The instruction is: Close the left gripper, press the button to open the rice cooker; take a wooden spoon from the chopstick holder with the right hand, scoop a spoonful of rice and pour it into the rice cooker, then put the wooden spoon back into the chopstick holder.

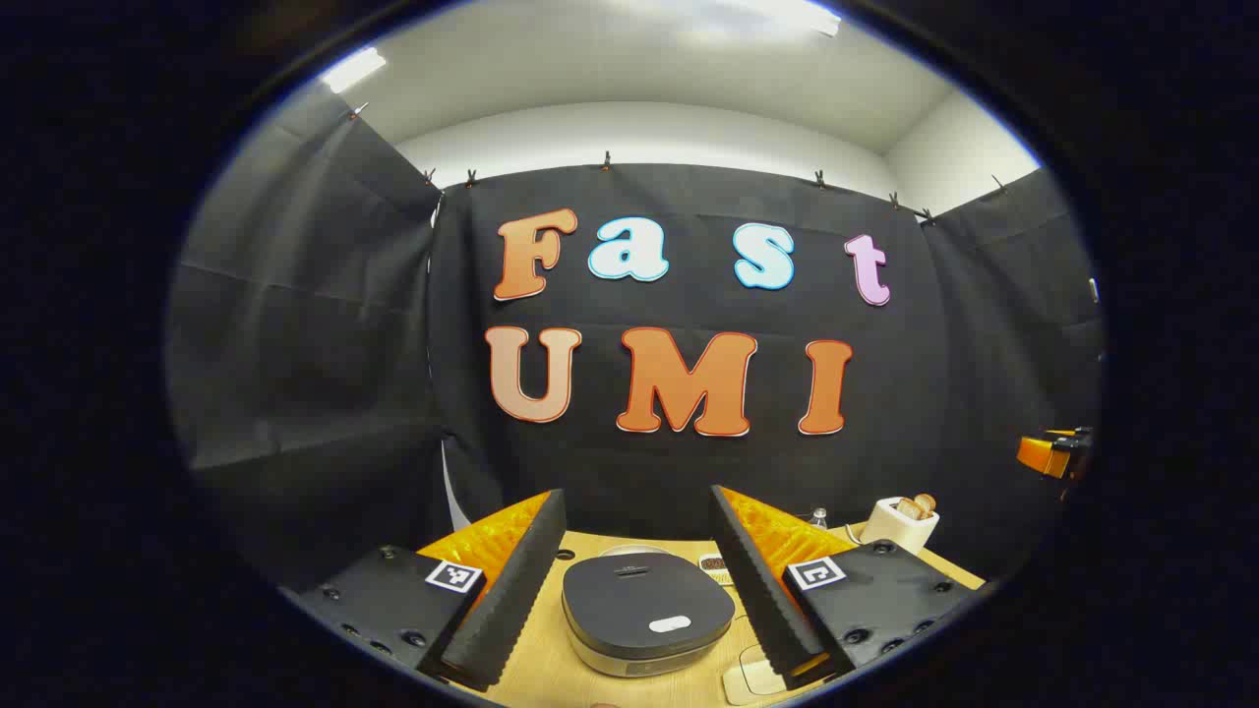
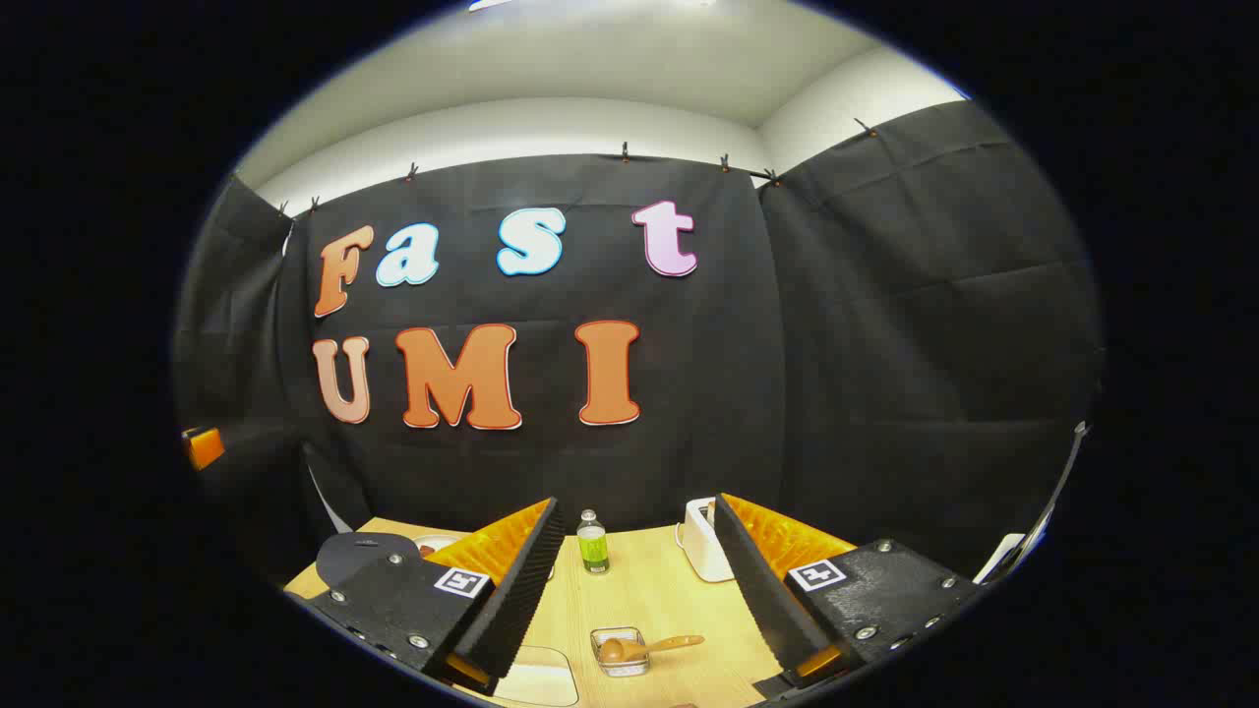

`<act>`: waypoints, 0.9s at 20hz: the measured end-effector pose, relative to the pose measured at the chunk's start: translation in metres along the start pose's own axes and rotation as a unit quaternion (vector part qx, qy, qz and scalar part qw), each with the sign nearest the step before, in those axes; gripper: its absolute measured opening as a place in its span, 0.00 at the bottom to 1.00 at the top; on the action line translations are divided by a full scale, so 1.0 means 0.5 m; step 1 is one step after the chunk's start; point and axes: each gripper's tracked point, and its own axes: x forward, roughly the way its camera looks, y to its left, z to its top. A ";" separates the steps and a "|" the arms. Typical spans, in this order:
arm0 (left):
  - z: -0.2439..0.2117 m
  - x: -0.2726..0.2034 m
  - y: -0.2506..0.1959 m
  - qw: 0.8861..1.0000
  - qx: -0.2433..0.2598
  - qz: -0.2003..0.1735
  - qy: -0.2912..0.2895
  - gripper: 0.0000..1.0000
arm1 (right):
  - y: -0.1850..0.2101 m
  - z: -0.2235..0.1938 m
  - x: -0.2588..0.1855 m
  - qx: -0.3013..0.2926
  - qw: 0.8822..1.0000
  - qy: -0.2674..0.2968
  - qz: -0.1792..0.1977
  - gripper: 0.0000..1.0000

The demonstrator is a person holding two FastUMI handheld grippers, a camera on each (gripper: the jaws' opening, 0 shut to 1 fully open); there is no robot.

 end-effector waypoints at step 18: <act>-0.004 0.002 0.006 0.999 0.039 0.017 -0.002 0.94 | 0.011 -0.016 -0.007 -0.026 1.000 0.004 0.006 0.95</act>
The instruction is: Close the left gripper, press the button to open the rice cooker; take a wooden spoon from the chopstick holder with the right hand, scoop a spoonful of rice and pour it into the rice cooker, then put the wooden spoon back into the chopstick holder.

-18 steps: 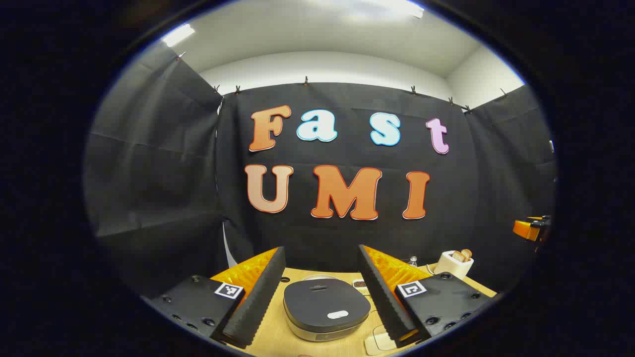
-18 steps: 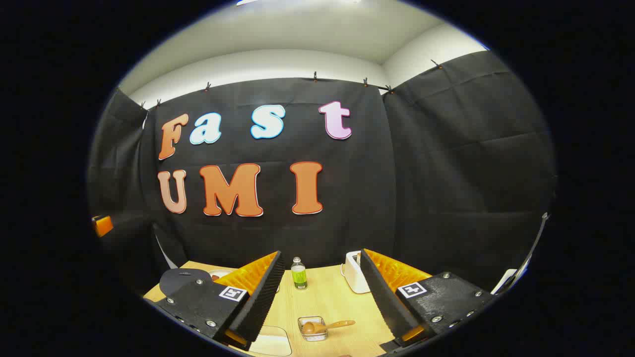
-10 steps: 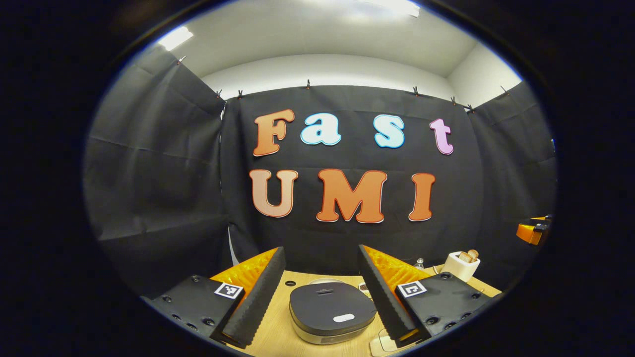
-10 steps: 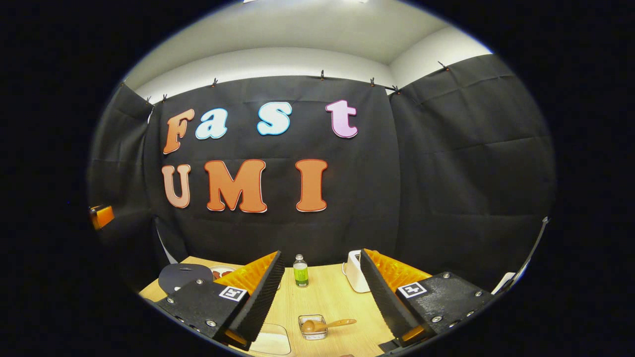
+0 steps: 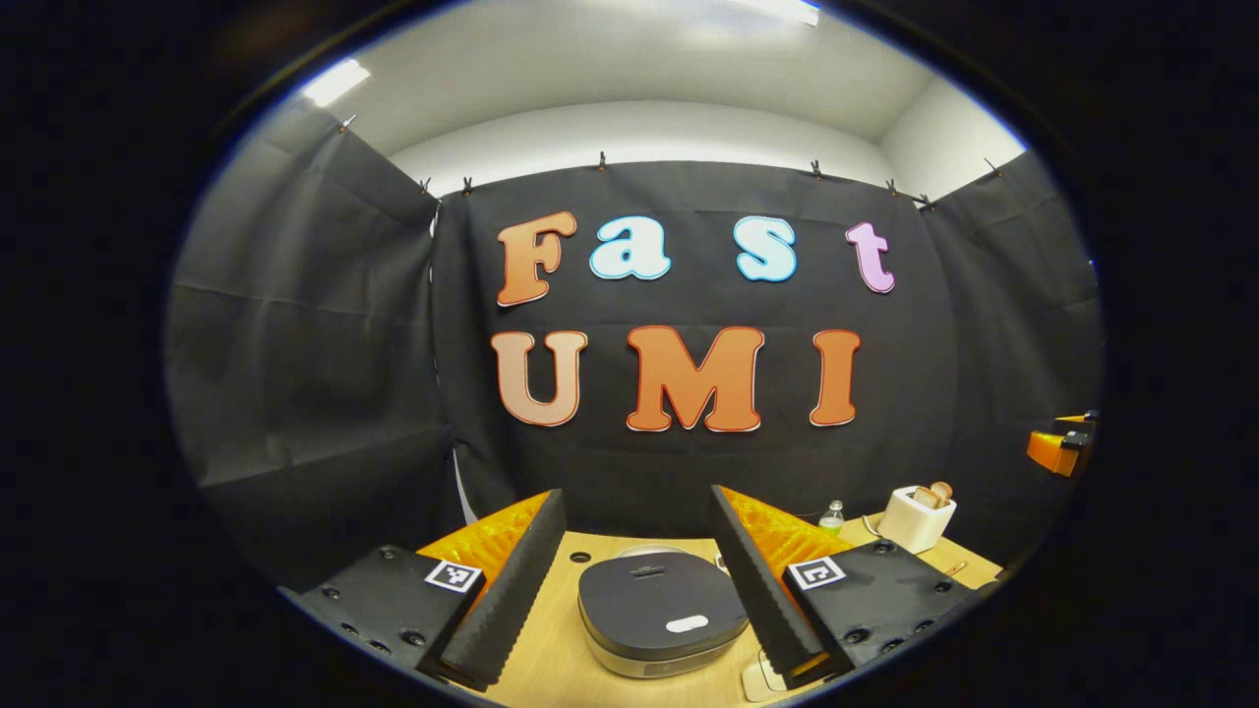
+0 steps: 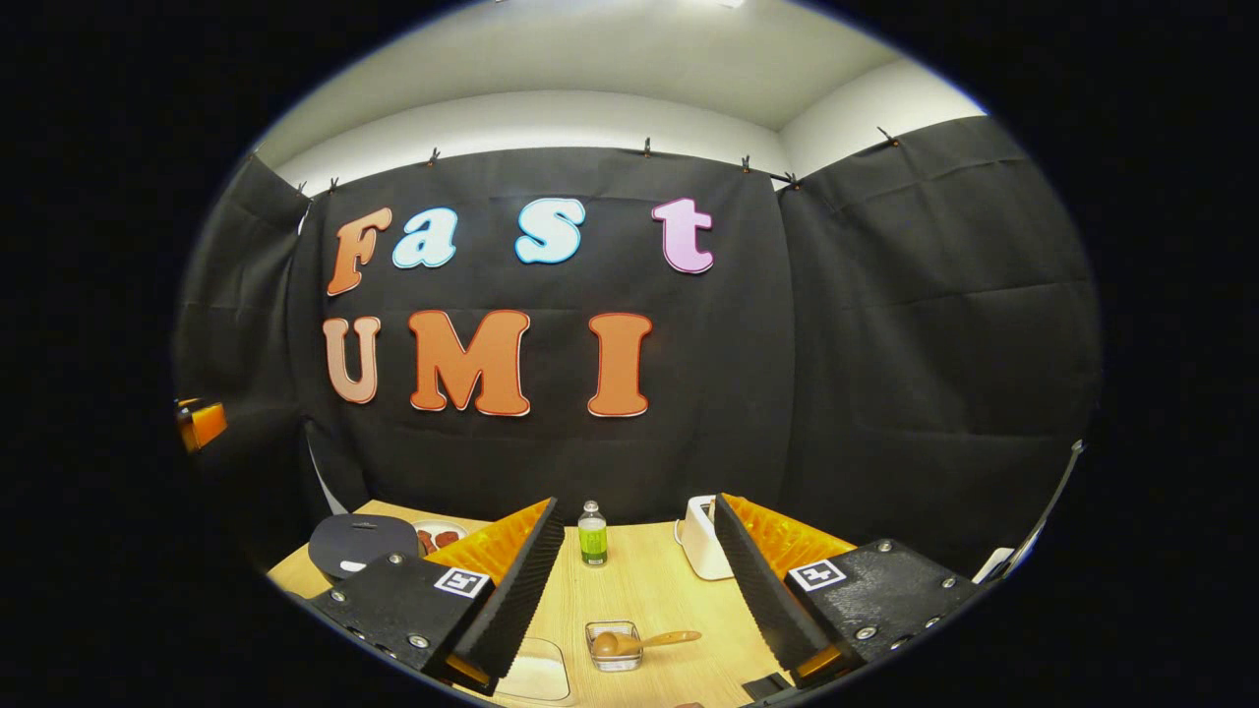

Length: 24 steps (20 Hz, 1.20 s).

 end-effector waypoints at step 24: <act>-0.242 0.092 -0.112 0.985 -0.006 -0.096 0.140 0.04 | 0.006 -0.034 0.029 -0.018 1.000 0.021 -0.002 0.96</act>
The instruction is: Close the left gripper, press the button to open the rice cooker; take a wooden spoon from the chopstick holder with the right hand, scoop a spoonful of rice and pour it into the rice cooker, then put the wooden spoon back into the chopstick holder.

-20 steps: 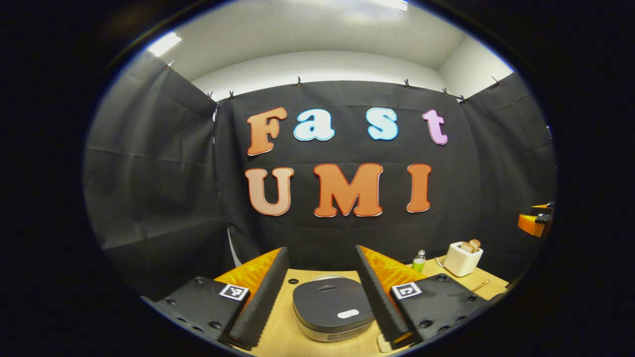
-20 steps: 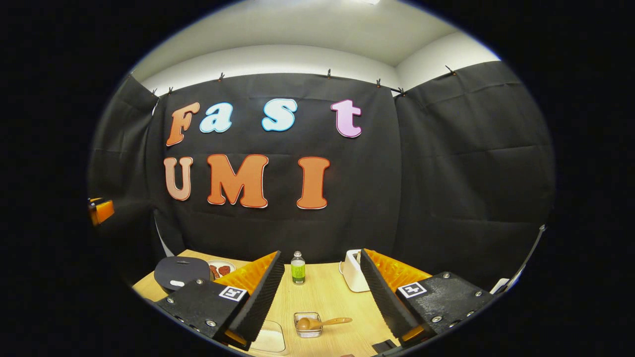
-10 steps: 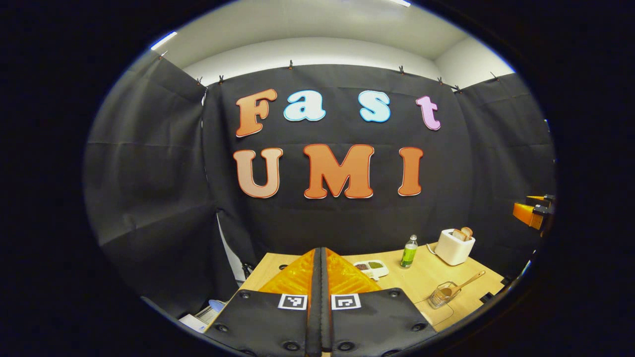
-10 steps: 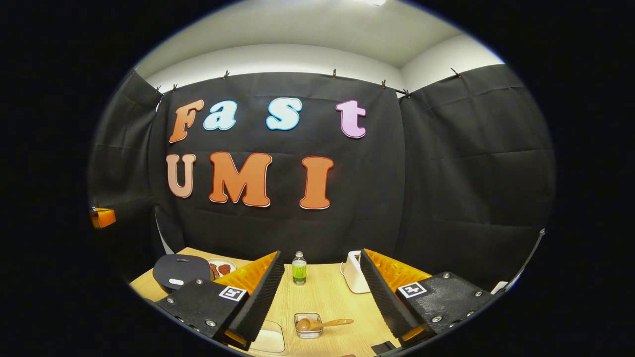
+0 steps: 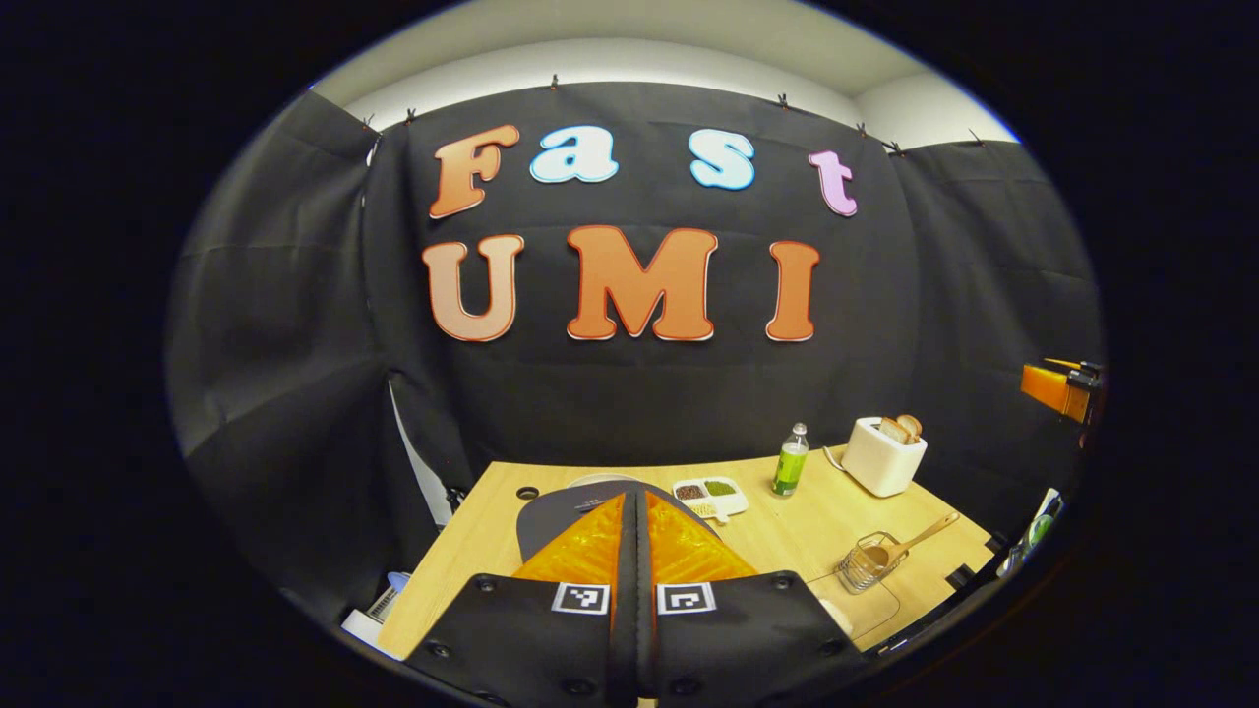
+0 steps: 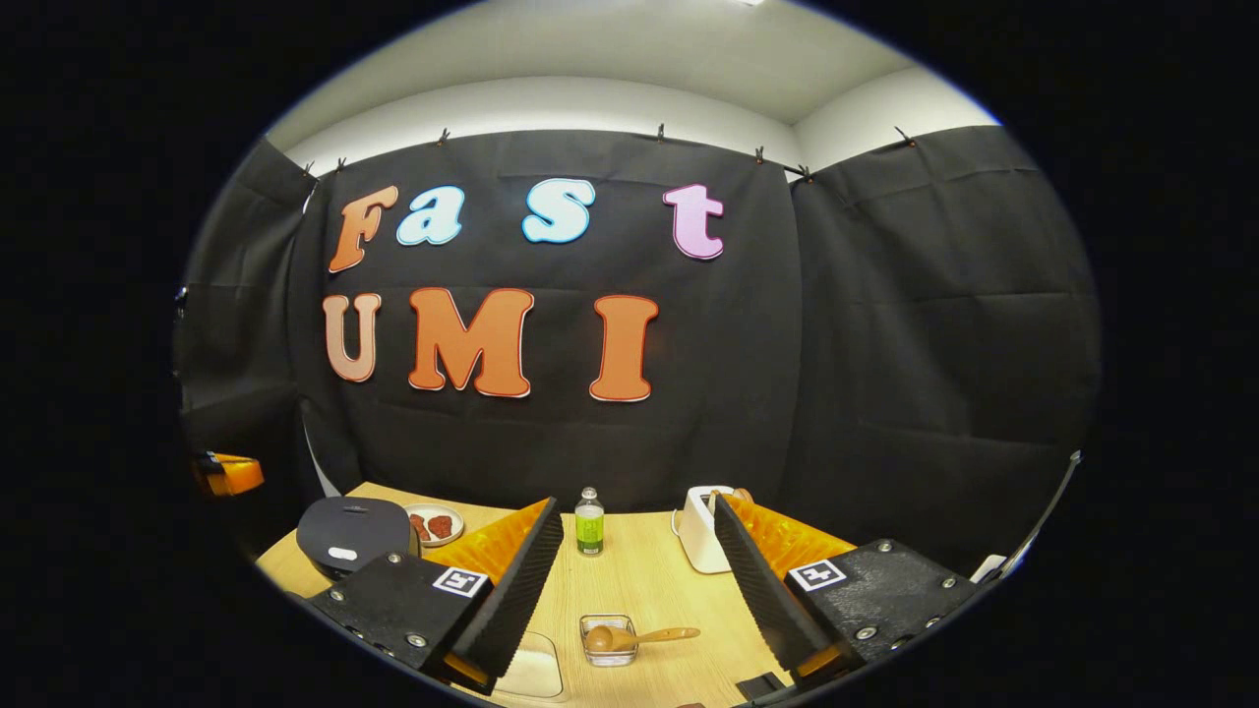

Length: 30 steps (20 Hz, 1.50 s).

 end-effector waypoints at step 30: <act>-0.267 0.159 -0.031 0.991 0.028 0.003 0.130 0.05 | -0.104 -0.069 -0.024 0.037 0.997 0.044 -0.052 0.96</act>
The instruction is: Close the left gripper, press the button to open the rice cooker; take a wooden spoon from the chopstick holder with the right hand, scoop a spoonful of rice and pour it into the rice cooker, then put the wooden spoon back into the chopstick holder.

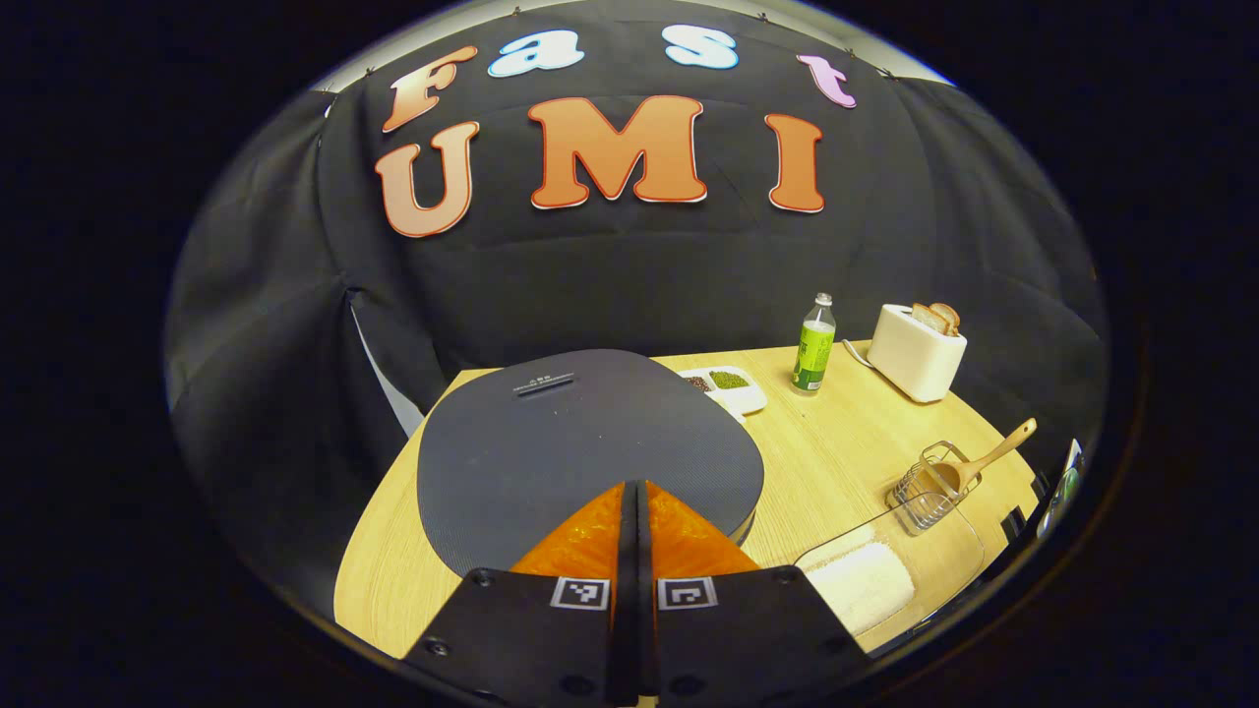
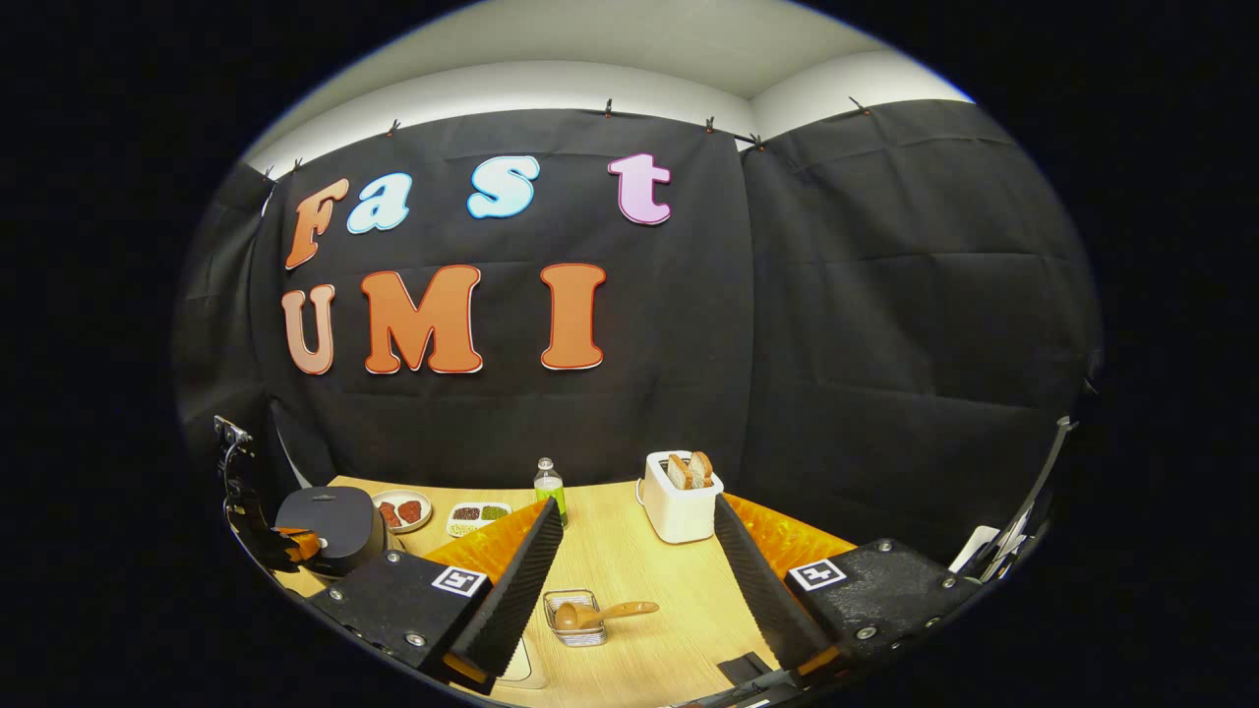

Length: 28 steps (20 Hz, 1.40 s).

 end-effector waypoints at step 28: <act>0.302 -0.320 0.200 0.973 -0.074 0.079 -0.204 0.85 | 0.004 -0.304 0.186 0.139 0.989 0.042 0.034 0.95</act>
